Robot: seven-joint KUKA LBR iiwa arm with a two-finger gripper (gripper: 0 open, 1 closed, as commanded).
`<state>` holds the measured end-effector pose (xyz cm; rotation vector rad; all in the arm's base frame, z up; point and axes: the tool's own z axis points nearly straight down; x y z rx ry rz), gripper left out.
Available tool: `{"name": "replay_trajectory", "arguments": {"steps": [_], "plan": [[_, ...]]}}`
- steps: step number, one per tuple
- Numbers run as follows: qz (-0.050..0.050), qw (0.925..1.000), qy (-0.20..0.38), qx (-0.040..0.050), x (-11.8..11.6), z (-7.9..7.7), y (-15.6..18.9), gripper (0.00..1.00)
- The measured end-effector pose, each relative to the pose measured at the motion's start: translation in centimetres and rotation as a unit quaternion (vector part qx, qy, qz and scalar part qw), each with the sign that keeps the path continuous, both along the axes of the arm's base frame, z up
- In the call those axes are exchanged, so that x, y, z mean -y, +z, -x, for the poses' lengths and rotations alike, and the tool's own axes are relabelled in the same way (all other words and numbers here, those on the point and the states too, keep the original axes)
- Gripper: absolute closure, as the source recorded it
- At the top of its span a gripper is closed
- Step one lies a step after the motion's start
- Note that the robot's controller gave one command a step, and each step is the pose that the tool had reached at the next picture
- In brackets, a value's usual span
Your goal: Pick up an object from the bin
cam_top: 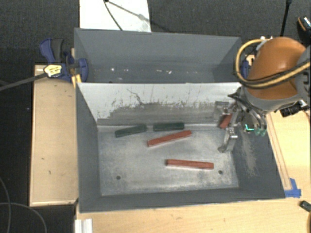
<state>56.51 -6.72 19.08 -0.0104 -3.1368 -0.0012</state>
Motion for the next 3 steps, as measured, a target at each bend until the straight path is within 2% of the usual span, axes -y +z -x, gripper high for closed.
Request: {"name": "replay_trajectory", "arguments": {"steps": [1, 2, 3], "plan": [[-0.001, 0.9995, -0.033, -0.0016, -4.7, 4.9, -12.5, 0.00], [0.000, 0.9995, -0.032, 0.0032, -4.5, 4.6, -12.0, 1.00], [0.001, 0.9987, 0.051, 0.0074, -1.4, 5.3, 2.2, 1.00]]}}
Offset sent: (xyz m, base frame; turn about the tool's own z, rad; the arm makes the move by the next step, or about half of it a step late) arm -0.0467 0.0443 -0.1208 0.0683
